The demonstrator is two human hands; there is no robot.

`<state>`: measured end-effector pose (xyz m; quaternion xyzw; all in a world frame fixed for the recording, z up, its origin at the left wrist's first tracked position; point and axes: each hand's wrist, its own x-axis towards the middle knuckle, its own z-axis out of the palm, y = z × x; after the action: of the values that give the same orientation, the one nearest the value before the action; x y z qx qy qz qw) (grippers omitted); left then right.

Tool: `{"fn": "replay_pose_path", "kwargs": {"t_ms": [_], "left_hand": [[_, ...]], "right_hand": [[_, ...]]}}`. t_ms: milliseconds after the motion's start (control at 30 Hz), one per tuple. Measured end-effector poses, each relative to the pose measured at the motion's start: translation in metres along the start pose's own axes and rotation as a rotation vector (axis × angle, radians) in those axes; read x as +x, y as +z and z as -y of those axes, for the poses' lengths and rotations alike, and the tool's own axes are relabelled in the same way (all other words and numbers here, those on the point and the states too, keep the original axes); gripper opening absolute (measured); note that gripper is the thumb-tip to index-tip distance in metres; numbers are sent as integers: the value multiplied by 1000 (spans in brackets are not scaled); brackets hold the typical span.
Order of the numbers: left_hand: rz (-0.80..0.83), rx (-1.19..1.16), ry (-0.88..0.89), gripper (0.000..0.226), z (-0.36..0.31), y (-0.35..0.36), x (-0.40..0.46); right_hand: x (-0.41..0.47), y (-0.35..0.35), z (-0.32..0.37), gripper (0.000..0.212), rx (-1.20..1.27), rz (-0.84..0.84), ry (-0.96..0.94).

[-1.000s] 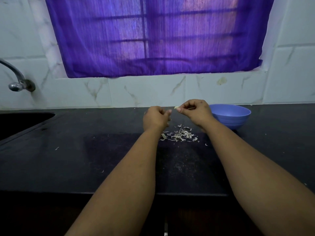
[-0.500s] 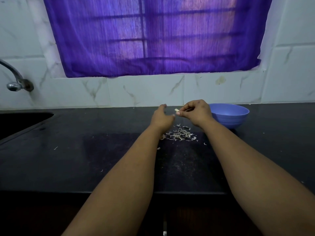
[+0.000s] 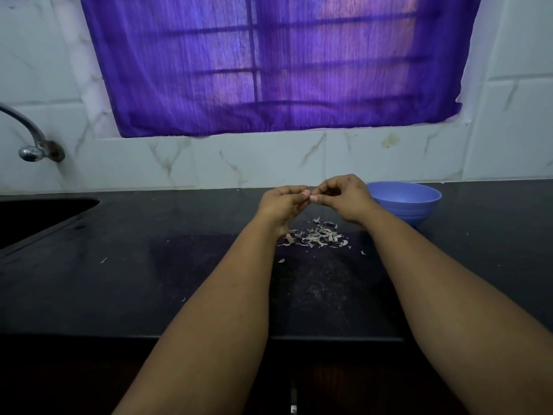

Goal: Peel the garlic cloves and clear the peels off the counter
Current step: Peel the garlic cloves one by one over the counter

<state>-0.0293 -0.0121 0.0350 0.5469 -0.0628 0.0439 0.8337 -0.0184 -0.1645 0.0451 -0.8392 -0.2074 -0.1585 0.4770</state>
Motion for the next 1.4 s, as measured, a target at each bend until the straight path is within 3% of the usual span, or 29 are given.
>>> {"fn": "replay_pose_path", "kwargs": {"t_ms": [233,600,1067,1267,1400], "left_hand": [[124,-11,-69,11,-6,-6,-2],[193,-23,55,13,-6,-4,-5],[137,-92,206,17,-3,2,-5],[53,-69,201,14,-3,2,-6],[42,-112,191,15,-3,2,-7]], "right_hand": [[-1,-10,-3,5,160,125,18],[-4,-12,-4,9,612,239,149],[-2,12,12,12,923,153,291],[-4,16,12,7,723,45,208],[-4,16,13,9,735,25,208]]}}
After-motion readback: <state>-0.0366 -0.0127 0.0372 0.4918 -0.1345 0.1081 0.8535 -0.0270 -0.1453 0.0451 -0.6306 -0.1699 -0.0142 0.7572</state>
